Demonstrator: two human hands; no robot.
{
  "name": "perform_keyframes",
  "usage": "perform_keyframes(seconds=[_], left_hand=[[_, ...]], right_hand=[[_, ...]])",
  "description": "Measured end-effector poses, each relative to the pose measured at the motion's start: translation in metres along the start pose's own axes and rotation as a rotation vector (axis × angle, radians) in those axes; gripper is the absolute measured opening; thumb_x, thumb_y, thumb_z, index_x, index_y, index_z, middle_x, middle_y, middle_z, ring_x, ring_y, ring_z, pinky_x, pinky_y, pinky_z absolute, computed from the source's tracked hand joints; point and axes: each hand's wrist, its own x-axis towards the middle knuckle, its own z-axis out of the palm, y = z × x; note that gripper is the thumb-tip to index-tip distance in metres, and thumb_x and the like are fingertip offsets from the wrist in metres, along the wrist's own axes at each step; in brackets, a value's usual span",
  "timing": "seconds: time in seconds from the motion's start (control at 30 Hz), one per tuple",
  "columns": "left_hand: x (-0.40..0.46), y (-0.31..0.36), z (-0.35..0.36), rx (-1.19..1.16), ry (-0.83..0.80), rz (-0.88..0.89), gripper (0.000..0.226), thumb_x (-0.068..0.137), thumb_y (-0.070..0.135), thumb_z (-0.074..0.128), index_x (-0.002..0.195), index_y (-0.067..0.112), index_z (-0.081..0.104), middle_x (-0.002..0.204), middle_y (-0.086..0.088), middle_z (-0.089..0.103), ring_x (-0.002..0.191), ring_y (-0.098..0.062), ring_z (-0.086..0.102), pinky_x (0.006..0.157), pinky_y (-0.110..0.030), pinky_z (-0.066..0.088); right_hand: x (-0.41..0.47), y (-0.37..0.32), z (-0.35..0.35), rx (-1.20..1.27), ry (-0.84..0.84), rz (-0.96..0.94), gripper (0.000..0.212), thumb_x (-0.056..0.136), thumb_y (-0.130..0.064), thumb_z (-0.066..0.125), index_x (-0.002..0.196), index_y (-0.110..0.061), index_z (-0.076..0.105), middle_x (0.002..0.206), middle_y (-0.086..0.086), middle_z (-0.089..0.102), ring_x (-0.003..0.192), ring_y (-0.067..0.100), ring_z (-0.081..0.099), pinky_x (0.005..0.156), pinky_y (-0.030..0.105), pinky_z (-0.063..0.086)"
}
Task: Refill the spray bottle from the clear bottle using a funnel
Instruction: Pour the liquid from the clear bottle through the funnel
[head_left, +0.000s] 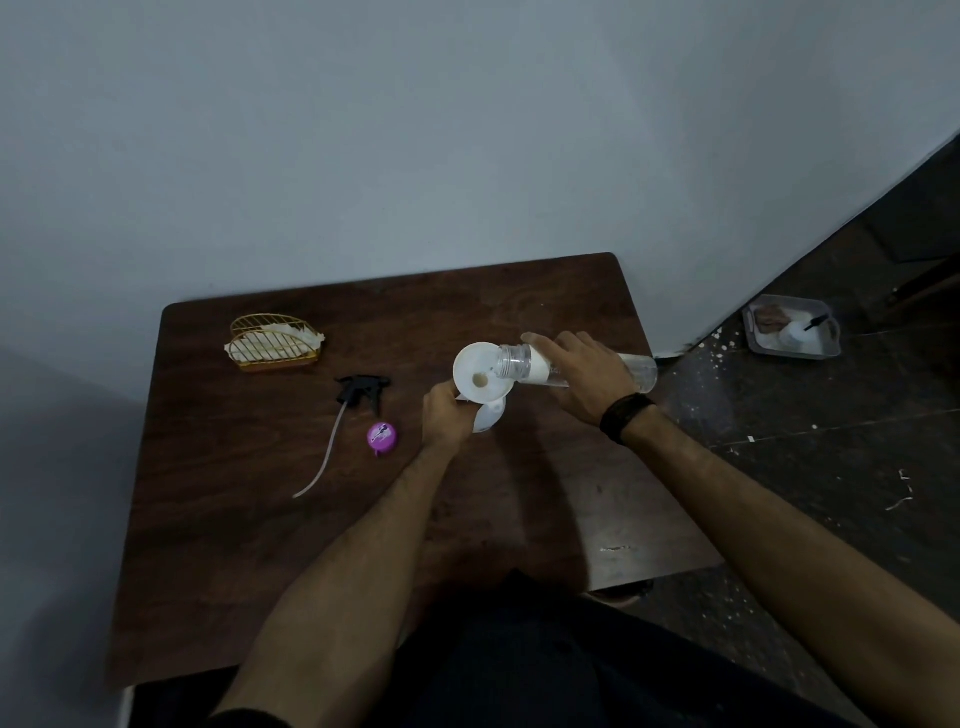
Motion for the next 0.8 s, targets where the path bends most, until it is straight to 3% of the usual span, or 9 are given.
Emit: perform_keyframes(seconds=[0.37,0.5,0.6,0.7,0.8], left_hand=[[0.0045,-0.0051,0.0030,-0.013,-0.001,-0.015,0.013,0.079,0.011,0.078,0.086,0.001,0.075,0.085,-0.014,0.076,0.086,-0.023,0.070,0.068,-0.029,0.049],[0.0036,-0.0025,-0.0001,-0.019,-0.036,-0.014,0.016,0.078,0.016,0.078,0.086,0.003,0.074,0.084,-0.012,0.075,0.084,-0.017,0.068,0.066,-0.026,0.043],[0.0022,-0.0003,-0.0017,-0.019,-0.037,-0.005,0.025,0.074,0.026,0.077,0.087,0.004,0.076,0.085,-0.010,0.076,0.083,-0.013,0.067,0.065,-0.026,0.044],[0.0017,-0.0001,-0.0018,-0.019,-0.043,-0.019,0.017,0.079,0.014,0.078,0.091,0.002,0.076,0.089,-0.014,0.076,0.087,-0.018,0.068,0.069,-0.026,0.045],[0.0007,0.0010,-0.0037,-0.037,-0.047,-0.045,0.029,0.074,0.027,0.073,0.089,0.001,0.075,0.089,-0.015,0.076,0.088,-0.020,0.069,0.070,-0.031,0.050]], right_hand=[[0.0066,0.0022,-0.0017,-0.032,0.020,-0.003,0.073,0.078,-0.019,0.073,0.142,-0.030,0.039,0.106,0.004,0.057,0.097,0.024,0.054,0.085,0.043,0.050],[0.0055,0.0021,-0.0005,-0.027,0.013,-0.005,0.074,0.077,-0.018,0.074,0.141,-0.029,0.040,0.107,0.005,0.057,0.098,0.025,0.055,0.087,0.045,0.050],[0.0046,0.0017,0.0001,-0.033,0.009,-0.002,0.074,0.077,-0.020,0.076,0.141,-0.028,0.040,0.108,0.006,0.058,0.099,0.026,0.055,0.089,0.046,0.050],[0.0044,0.0018,0.0002,-0.039,0.018,0.001,0.074,0.076,-0.020,0.077,0.140,-0.029,0.041,0.107,0.005,0.058,0.099,0.025,0.056,0.089,0.047,0.050],[0.0043,0.0017,-0.0005,-0.036,0.022,-0.002,0.072,0.077,-0.022,0.076,0.139,-0.029,0.041,0.108,0.004,0.057,0.099,0.025,0.055,0.089,0.046,0.050]])
